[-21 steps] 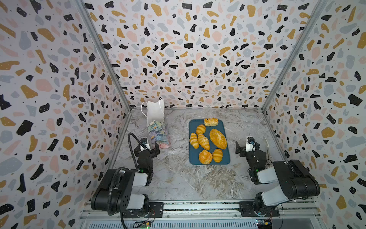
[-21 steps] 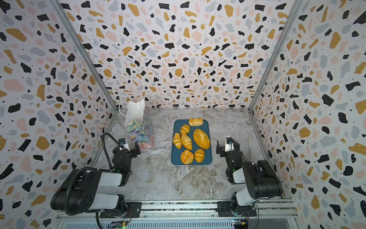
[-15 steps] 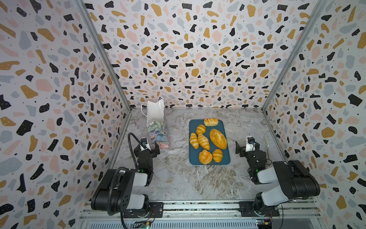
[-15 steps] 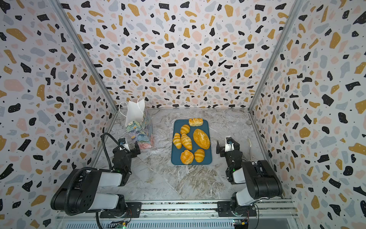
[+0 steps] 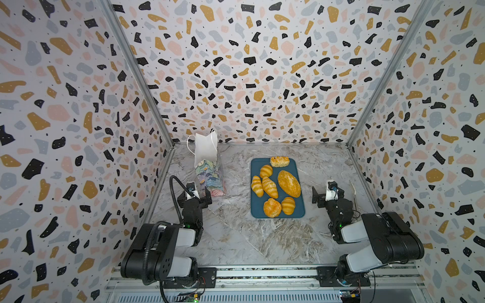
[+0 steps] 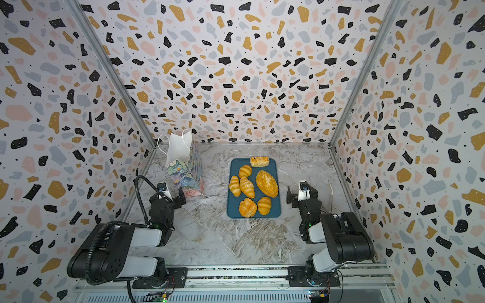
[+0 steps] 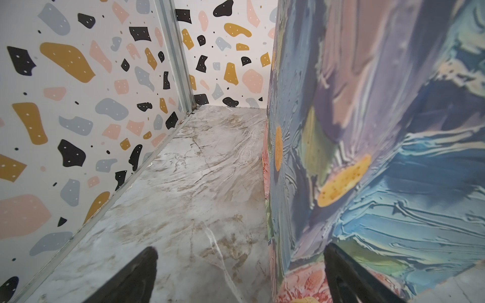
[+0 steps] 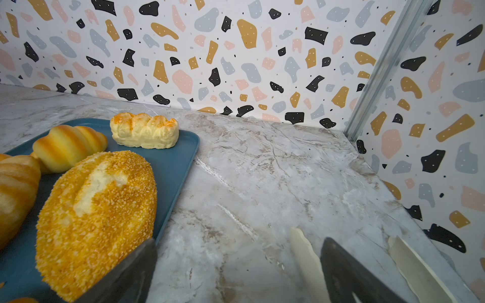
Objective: Pack bread into a paper bag
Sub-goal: Pick up the paper bag from the top-left of the table.
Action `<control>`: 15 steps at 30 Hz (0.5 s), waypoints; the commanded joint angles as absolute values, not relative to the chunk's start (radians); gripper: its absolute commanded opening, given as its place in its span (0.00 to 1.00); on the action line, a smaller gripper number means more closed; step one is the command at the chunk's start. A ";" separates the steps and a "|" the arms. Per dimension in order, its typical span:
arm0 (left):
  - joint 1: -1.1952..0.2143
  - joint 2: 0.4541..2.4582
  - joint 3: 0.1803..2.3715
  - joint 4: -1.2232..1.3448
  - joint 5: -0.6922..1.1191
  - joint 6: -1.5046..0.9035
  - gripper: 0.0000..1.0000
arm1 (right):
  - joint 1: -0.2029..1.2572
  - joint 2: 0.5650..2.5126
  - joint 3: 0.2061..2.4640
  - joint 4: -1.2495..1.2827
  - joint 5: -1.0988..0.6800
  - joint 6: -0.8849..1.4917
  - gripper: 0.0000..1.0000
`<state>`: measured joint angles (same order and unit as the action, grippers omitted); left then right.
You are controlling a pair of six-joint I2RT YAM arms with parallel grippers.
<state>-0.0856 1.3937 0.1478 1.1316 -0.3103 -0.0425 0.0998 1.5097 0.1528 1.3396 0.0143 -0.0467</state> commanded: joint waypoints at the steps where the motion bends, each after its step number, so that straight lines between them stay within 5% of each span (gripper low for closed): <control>1: -0.080 1.395 0.166 1.200 -0.302 -0.029 0.99 | 0.096 1.510 0.174 1.359 0.021 -0.044 0.99; 15: -0.080 1.397 0.169 1.197 -0.294 -0.029 0.99 | 0.061 1.514 0.195 1.309 -0.004 -0.008 0.99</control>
